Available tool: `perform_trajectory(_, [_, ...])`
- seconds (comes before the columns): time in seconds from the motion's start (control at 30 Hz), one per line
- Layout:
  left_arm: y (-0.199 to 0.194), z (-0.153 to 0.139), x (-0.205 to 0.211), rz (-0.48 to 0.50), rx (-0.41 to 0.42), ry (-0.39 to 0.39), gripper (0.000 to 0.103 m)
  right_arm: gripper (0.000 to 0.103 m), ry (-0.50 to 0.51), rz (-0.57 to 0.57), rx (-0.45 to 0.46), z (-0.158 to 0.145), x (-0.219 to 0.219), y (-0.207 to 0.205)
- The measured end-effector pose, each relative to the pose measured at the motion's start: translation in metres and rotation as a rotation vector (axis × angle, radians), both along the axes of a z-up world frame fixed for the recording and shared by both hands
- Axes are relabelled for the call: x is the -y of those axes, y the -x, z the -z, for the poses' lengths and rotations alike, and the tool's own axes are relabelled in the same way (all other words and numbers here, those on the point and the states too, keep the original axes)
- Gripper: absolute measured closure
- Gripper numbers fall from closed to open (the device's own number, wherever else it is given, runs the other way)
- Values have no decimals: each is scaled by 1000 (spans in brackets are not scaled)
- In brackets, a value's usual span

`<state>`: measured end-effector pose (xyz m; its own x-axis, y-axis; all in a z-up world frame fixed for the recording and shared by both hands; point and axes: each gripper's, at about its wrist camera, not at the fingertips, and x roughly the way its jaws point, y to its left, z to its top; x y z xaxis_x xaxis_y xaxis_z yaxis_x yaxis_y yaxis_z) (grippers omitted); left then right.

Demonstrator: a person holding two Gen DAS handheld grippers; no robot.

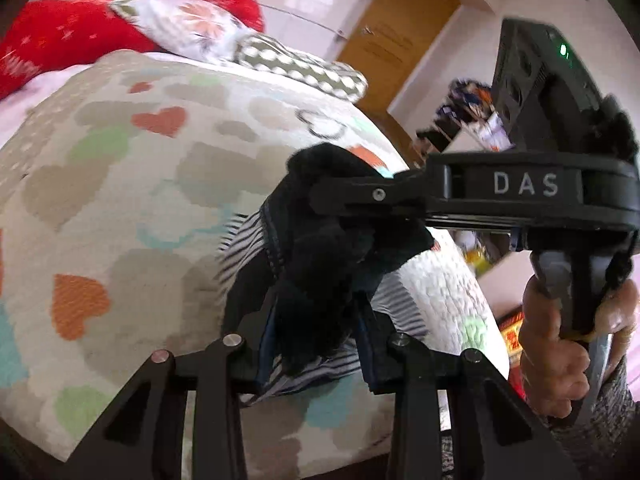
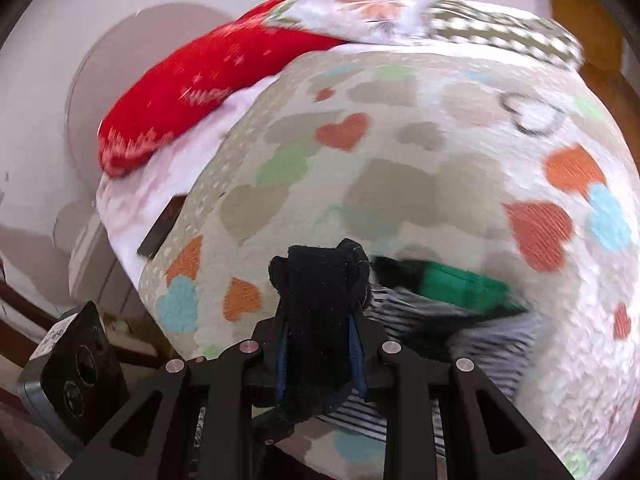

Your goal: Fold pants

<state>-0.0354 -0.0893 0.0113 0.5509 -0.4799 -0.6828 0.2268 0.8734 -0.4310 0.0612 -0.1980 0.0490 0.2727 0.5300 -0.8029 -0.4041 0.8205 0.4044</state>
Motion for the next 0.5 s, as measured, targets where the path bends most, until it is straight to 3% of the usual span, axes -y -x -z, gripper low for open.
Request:
perform_trajectory(0.17, [-4,-3,17,42,-34,36,71,77,-67,132,-66,27,74,-9])
perform_trajectory(0.3, [-13,-3,21,20,-52,-1,71,75,-102,201,-93,52,110,-15])
perform_trajectory(0.4, [-21,0,22,10,-66,-16,67,70,-10,299,-63,64,130,-17])
perform_trajectory(0.5, [-28,16,29,8,-121,-64,65,63,-23,339,-42,59,144,-14])
